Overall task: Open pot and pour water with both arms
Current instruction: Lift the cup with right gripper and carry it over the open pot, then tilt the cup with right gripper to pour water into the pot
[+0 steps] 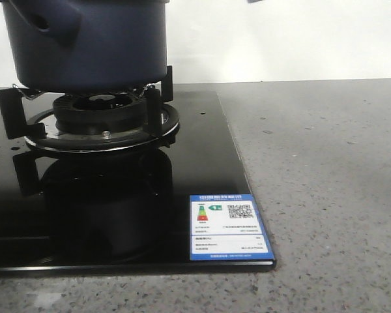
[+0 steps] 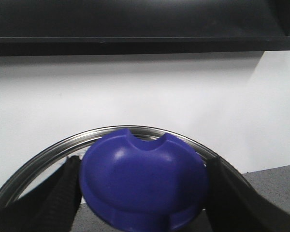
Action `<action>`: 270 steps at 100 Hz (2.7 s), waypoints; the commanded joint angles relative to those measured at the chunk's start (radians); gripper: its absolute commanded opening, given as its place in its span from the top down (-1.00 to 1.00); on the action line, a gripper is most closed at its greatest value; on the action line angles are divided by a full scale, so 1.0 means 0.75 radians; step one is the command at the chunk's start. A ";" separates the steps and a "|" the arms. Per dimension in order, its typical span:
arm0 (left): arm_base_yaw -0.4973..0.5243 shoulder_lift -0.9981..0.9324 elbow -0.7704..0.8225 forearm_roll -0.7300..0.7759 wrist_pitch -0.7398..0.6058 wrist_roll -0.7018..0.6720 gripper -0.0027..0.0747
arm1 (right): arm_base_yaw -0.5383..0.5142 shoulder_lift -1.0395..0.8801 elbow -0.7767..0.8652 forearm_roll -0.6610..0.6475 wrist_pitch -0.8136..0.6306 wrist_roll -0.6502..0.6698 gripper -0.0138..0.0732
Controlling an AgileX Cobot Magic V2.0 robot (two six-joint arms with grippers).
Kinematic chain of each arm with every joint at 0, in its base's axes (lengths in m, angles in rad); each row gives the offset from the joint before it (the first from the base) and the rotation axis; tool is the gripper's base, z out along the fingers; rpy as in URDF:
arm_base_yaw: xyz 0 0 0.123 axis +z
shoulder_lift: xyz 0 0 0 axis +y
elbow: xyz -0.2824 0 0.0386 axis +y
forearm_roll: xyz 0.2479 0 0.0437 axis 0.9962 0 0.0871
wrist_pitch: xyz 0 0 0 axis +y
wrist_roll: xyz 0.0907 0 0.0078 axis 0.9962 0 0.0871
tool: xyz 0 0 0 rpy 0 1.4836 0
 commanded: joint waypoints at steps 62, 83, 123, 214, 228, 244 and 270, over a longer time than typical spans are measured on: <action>0.007 -0.039 -0.051 -0.003 -0.141 0.001 0.00 | 0.280 0.247 -0.378 -0.793 -0.021 -0.020 -0.08; 0.007 -0.039 -0.051 -0.003 -0.141 0.001 0.00 | 0.282 0.275 -0.378 -0.945 -0.116 -0.022 -0.08; 0.007 -0.039 -0.051 -0.005 -0.138 0.001 0.00 | 0.284 0.330 -0.378 -1.204 -0.190 -0.052 -0.08; 0.007 -0.039 -0.051 -0.005 -0.138 0.001 0.00 | 0.325 0.330 -0.378 -1.737 -0.290 -0.061 -0.08; 0.007 -0.039 -0.051 -0.005 -0.138 0.001 0.00 | 0.325 0.330 -0.378 -1.806 -0.318 -0.061 -0.08; 0.007 -0.039 -0.051 -0.005 -0.138 0.001 0.00 | 0.325 0.330 -0.378 -1.834 -0.374 -0.061 -0.08; 0.007 -0.039 -0.051 -0.005 -0.138 0.001 0.00 | 0.325 0.330 -0.378 -1.917 -0.415 -0.061 -0.08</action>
